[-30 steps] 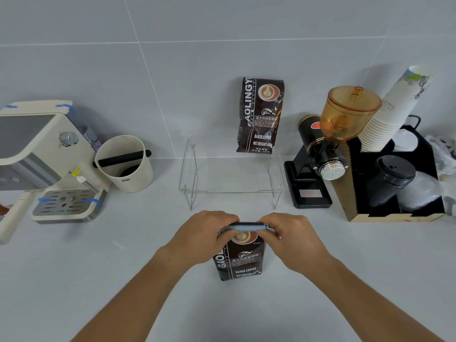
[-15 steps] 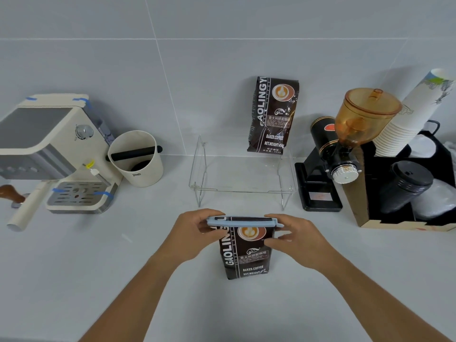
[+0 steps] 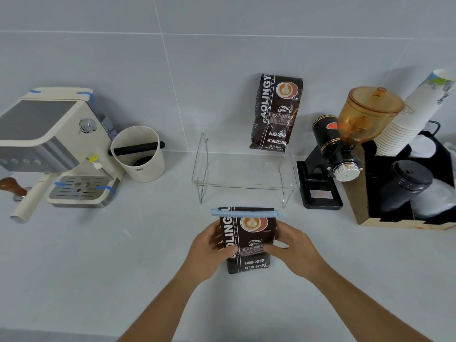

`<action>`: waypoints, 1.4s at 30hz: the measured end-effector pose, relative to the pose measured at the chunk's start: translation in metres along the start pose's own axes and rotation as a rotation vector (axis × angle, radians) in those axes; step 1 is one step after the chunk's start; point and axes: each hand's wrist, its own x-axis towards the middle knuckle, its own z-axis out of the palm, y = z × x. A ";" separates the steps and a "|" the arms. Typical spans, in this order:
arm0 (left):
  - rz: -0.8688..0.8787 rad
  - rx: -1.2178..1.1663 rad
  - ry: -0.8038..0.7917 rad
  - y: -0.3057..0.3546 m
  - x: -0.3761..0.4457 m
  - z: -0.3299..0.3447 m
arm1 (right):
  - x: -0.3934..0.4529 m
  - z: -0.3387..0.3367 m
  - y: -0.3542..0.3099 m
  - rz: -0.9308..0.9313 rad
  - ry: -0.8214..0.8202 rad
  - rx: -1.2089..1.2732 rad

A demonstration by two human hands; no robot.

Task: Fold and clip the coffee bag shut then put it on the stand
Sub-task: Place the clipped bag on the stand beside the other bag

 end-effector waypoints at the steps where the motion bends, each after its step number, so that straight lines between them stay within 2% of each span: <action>1: 0.004 -0.001 0.006 -0.001 0.000 0.000 | -0.001 0.002 0.002 0.004 0.018 -0.011; 10: 0.059 -0.065 0.035 0.018 0.000 -0.005 | -0.003 0.002 -0.019 -0.043 0.074 0.030; 22: 0.279 -0.131 0.071 0.111 0.003 -0.028 | 0.007 -0.026 -0.119 -0.297 0.125 -0.064; 32: 0.471 -0.056 0.121 0.193 0.022 -0.047 | 0.034 -0.044 -0.195 -0.487 0.195 -0.096; 37: 0.513 -0.052 0.136 0.223 0.038 -0.053 | 0.055 -0.046 -0.219 -0.516 0.208 -0.100; 42: 0.540 0.000 0.172 0.240 0.059 -0.059 | 0.086 -0.044 -0.227 -0.501 0.231 0.003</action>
